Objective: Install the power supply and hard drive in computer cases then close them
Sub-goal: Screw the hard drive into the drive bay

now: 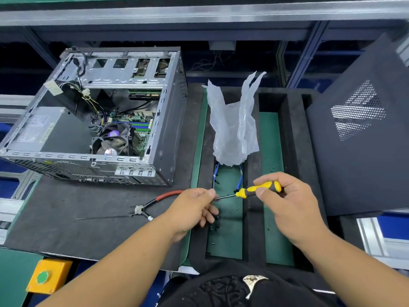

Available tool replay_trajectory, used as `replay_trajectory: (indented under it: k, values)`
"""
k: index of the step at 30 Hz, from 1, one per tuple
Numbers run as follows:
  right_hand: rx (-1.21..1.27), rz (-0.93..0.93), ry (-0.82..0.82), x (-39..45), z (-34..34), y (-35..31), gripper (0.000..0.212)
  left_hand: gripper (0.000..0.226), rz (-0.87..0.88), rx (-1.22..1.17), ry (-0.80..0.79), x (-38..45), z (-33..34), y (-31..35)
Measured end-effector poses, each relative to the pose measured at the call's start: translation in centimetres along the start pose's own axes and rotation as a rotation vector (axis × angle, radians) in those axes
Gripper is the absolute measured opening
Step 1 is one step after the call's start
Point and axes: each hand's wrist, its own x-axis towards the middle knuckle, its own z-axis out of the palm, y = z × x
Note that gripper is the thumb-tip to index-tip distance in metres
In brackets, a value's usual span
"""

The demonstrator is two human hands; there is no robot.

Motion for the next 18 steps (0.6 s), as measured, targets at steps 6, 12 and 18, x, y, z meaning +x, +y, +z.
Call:
replay_trajectory:
  k: [6, 12, 18]
  values:
    - [0.052, 0.026, 0.067, -0.5, 0.6, 0.8, 0.032, 0.023, -0.044, -0.157, 0.1, -0.1, 0.4, 0.1]
    - [-0.354, -0.014, -0.156, -1.8, 1.7, 3.6, 0.023, 0.027, -0.054, -0.24, 0.23, 0.1, -0.6, -0.4]
    - [-0.745, -0.25, -0.384, -2.3, 3.7, 4.8, 0.021, 0.035, -0.152, -0.445, 0.188, -0.4, -1.1, -0.6]
